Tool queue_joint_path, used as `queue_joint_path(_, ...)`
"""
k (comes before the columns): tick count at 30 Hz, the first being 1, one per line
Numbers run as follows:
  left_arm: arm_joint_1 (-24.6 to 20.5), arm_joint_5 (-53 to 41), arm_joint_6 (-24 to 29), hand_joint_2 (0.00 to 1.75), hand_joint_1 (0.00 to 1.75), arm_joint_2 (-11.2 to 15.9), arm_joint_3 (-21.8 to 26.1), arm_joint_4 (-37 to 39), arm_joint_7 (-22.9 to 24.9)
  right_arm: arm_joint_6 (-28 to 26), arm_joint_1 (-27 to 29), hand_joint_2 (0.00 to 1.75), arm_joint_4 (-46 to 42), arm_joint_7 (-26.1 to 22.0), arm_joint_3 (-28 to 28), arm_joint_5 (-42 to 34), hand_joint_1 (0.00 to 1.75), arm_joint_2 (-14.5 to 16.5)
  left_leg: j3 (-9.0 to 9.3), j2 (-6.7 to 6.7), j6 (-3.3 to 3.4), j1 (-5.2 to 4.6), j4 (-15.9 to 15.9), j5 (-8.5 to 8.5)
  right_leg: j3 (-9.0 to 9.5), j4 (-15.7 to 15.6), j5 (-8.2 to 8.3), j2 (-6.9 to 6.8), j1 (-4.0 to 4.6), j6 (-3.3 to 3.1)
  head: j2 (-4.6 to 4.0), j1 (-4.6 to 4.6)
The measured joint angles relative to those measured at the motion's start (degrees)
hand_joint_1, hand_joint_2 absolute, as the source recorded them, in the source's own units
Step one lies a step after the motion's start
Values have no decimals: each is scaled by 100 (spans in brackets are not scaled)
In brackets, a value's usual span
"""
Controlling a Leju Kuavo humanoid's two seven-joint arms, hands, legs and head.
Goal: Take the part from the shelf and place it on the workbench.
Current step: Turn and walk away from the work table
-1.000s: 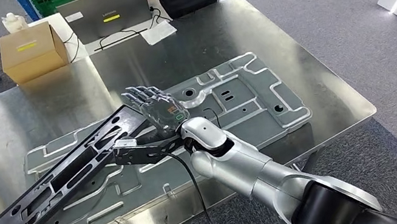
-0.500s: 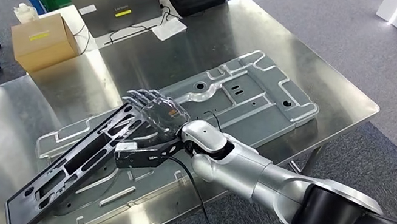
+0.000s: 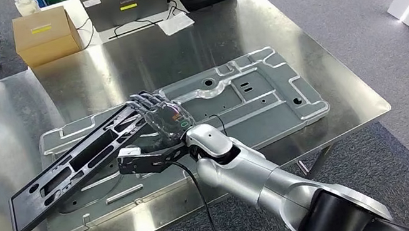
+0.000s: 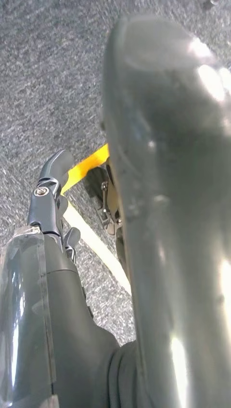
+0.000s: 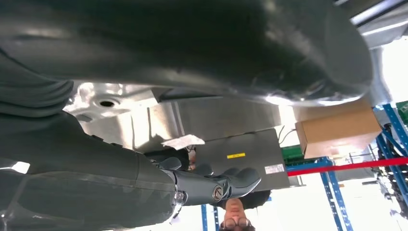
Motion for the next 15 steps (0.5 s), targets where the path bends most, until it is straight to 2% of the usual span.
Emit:
queue_joint_path(1,1,2,-1,0,0,0,0,0,1,0,15,0,14,-1,0,4,0,-4,-45,1,-10,0,9,22,-106,361,-184,-1,-15,12,0,-1)
queue_joint_path(2,2,4,-3,0,0,0,0,0,1,0,30,0,32,-3,0,9,0,-9,-91,2,-26,2,20,47,-135,567,-265,-1,-32,24,0,-1)
queue_joint_path(3,2,7,-7,0,0,-1,0,0,1,1,41,0,46,-5,0,14,0,-12,-137,3,-46,8,33,73,-53,543,-237,-3,-52,35,0,-1)
queue_joint_path(4,1,8,-10,0,0,-2,0,0,1,1,44,0,56,-9,0,17,0,-13,-184,2,-72,17,49,100,153,281,-123,-4,-74,44,0,-1)
queue_joint_path(6,-2,11,-10,0,0,-1,0,1,0,0,31,0,63,-16,0,20,0,-3,-262,-5,-138,31,93,151,692,-510,83,6,-98,50,-1,-2)
queue_joint_path(7,-4,11,6,0,0,2,-1,1,-3,0,23,0,64,-19,0,24,0,4,-284,-11,-177,33,107,177,852,-768,155,25,-89,28,-1,-1)
queue_joint_path(8,-6,11,33,0,0,6,-2,2,-6,-1,17,0,67,-22,0,31,0,10,-299,-16,-221,31,117,208,910,-892,177,45,-75,-5,-1,-2)
queue_joint_path(9,-5,11,67,0,0,6,-3,2,-11,0,18,0,69,-25,0,40,0,19,-310,-23,-271,35,104,250,875,-877,211,63,-45,-55,0,-3)
queue_joint_path(11,-5,24,115,0,0,-8,-4,2,-17,5,19,0,78,-32,0,61,0,39,-352,-30,-364,55,98,293,786,-903,298,58,-36,-171,0,-4)
queue_joint_path(12,-4,34,125,0,0,-19,-4,2,-15,9,19,0,84,-34,0,67,0,60,-399,-30,-395,69,161,189,730,-910,362,47,-33,-232,0,-6)
queue_joint_path(13,-6,44,128,0,0,-30,-4,2,-8,12,16,0,92,-38,0,70,0,79,-478,-27,-415,78,341,-29,660,-921,435,35,-40,-286,0,-7)
queue_joint_path(15,-13,69,131,0,0,-42,-4,2,10,14,14,0,117,-46,0,71,0,116,-682,-19,-434,83,1035,-655,485,-923,580,22,-25,-348,0,-12)
